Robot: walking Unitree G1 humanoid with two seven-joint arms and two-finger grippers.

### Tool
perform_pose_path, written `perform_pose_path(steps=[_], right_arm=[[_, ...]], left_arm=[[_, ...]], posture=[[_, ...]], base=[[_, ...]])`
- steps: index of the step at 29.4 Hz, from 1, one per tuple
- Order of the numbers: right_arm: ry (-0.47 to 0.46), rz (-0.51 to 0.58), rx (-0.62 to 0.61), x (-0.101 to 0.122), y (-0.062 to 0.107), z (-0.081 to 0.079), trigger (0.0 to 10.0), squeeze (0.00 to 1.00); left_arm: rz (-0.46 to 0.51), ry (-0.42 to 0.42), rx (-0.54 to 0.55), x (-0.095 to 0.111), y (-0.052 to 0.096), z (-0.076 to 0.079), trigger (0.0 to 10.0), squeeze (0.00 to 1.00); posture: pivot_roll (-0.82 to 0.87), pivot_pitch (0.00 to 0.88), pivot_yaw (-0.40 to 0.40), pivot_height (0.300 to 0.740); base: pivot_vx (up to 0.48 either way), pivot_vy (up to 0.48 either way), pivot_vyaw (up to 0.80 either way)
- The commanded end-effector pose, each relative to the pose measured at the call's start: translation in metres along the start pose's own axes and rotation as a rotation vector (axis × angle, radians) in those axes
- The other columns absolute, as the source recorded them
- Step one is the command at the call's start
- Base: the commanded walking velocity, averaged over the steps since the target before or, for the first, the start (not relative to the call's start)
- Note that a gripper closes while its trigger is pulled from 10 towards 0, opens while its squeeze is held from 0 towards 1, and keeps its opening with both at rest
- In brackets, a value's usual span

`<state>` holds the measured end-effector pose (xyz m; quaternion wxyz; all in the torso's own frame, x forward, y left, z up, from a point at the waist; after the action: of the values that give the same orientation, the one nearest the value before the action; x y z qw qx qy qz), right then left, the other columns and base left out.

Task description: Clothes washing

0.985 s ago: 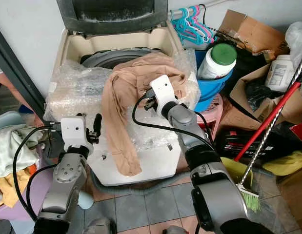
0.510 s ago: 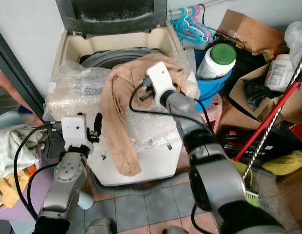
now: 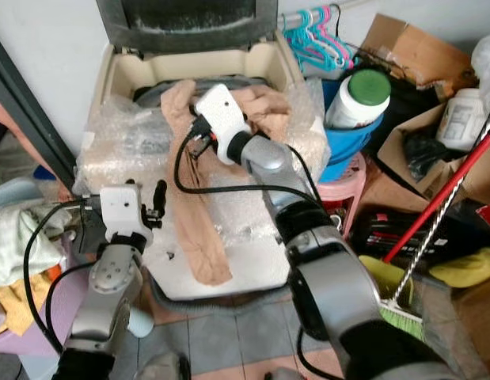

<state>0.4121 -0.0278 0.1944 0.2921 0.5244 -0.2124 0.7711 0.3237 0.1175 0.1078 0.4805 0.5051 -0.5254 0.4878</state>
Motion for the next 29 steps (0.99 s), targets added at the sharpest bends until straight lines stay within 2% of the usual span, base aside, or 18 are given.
perform_pose_path(steps=[1, 4, 6, 8, 9, 10, 14, 18, 23, 29], right_arm=[[0.071, 0.009, -0.033, 0.007, 0.005, 0.011, 10.0, 0.0], [0.137, -0.024, -0.074, 0.001, 0.017, 0.023, 10.0, 0.0], [0.18, -0.059, -0.131, -0.006, 0.034, 0.038, 10.0, 0.0], [0.168, -0.078, -0.162, -0.01, 0.042, 0.045, 10.0, 0.0], [0.151, -0.095, -0.186, -0.016, 0.049, 0.051, 10.0, 1.0], [0.127, -0.123, -0.212, -0.025, 0.06, 0.057, 10.0, 1.0], [0.133, -0.165, -0.197, -0.037, 0.071, 0.055, 10.0, 1.0], [0.134, -0.164, -0.156, -0.037, 0.071, 0.047, 10.0, 1.0], [0.125, -0.137, -0.164, -0.033, 0.071, 0.047, 10.0, 1.0], [0.138, -0.072, -0.131, -0.021, 0.067, 0.038, 10.0, 1.0]], left_arm=[[-0.01, -0.002, -0.007, -0.003, 0.001, 0.002, 10.0, 0.0], [-0.014, -0.002, -0.011, -0.003, 0.001, 0.003, 10.0, 0.0], [-0.018, -0.004, -0.014, -0.004, 0.002, 0.003, 10.0, 0.0], [-0.025, -0.006, -0.014, -0.005, 0.002, 0.002, 10.0, 0.0], [-0.026, -0.01, -0.016, -0.006, 0.002, 0.002, 10.0, 0.0], [-0.028, -0.013, -0.018, -0.007, 0.002, 0.001, 10.0, 0.0], [-0.029, -0.015, -0.031, -0.007, 0.001, 0.004, 10.0, 0.0], [-0.026, -0.015, -0.036, -0.005, 0.0, 0.005, 10.0, 0.0], [-0.021, -0.015, -0.029, -0.005, 0.001, 0.003, 10.0, 0.0], [0.004, -0.014, -0.025, 0.0, 0.002, -0.001, 10.0, 0.0]], posture=[[-0.06, 0.0, 0.049, 0.74], [-0.06, 0.0, 0.049, 0.74], [-0.06, 0.0, 0.049, 0.74], [-0.06, 0.0, 0.049, 0.74], [-0.06, 0.0, 0.051, 0.74], [-0.06, 0.0, 0.054, 0.74], [-0.07, 0.0, 0.061, 0.74], [-0.07, 0.0, 0.065, 0.74], [-0.06, 0.0, 0.061, 0.74], [-0.06, 0.0, 0.062, 0.74]], base=[[0.0, 0.0, 0.0], [0.0, 0.0, 0.0], [0.0, 0.0, 0.0], [0.0, 0.0, 0.0], [0.0, 0.0, 0.0], [0.0, 0.0, 0.0], [0.0, 0.0, 0.0], [0.0, 0.0, 0.0], [0.0, 0.0, 0.0], [0.0, 0.0, 0.0]])
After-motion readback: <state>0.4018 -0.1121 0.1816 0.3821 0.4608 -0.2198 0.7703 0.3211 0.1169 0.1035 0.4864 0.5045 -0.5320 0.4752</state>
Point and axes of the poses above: a point about 5 cm out from each wrist's last joint towards the gripper, its own y axis pointing back from the gripper into the wrist, its own x axis along the axis of the wrist's last joint, z = x × y, the point moved 5 cm from there along -y, pointing out of the wrist towards the gripper, and after that the axes turned 2 degrees about -y, right-handed, at the moved point
